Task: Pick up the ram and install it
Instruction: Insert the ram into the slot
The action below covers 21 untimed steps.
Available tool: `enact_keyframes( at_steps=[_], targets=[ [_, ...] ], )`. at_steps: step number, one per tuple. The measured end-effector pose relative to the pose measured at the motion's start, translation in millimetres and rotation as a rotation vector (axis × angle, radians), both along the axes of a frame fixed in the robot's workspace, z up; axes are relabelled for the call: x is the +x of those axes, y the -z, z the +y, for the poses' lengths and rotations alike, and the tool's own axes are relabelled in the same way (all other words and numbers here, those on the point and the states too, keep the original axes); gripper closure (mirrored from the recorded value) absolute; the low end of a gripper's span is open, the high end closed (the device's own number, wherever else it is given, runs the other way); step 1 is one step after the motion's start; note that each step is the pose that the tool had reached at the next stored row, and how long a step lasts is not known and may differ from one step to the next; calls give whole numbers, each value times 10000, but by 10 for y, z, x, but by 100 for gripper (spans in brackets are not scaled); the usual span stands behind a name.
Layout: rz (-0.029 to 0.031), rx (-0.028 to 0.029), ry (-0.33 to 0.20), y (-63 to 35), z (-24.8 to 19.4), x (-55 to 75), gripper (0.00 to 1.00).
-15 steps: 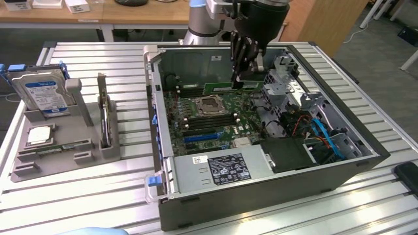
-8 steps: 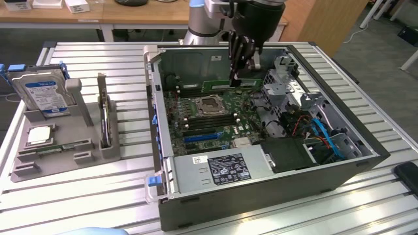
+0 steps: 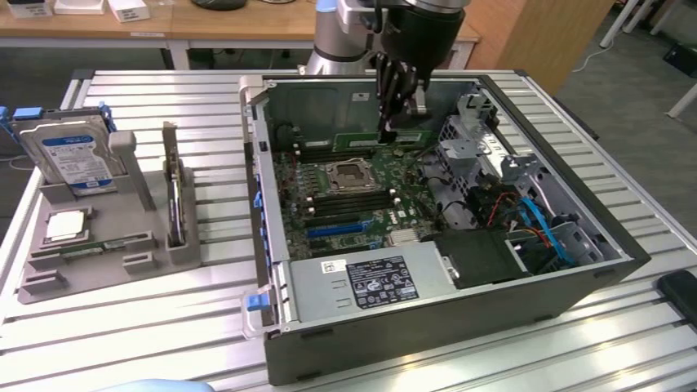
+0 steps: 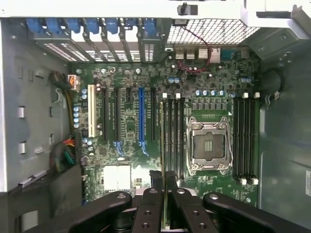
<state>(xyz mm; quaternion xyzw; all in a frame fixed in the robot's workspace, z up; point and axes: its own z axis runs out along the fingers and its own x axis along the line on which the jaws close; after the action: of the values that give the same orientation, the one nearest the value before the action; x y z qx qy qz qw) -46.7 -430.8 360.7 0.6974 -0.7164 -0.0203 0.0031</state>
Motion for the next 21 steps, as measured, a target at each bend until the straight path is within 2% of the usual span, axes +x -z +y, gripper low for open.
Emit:
enact_keyframes(
  at_steps=[11,17,21],
  targets=[
    [-1,-8,0,195,64,0,87],
    [-3,-36,-1,305,96,0,87],
    [-3,-75,-1,378,110,0,87]
  ],
)
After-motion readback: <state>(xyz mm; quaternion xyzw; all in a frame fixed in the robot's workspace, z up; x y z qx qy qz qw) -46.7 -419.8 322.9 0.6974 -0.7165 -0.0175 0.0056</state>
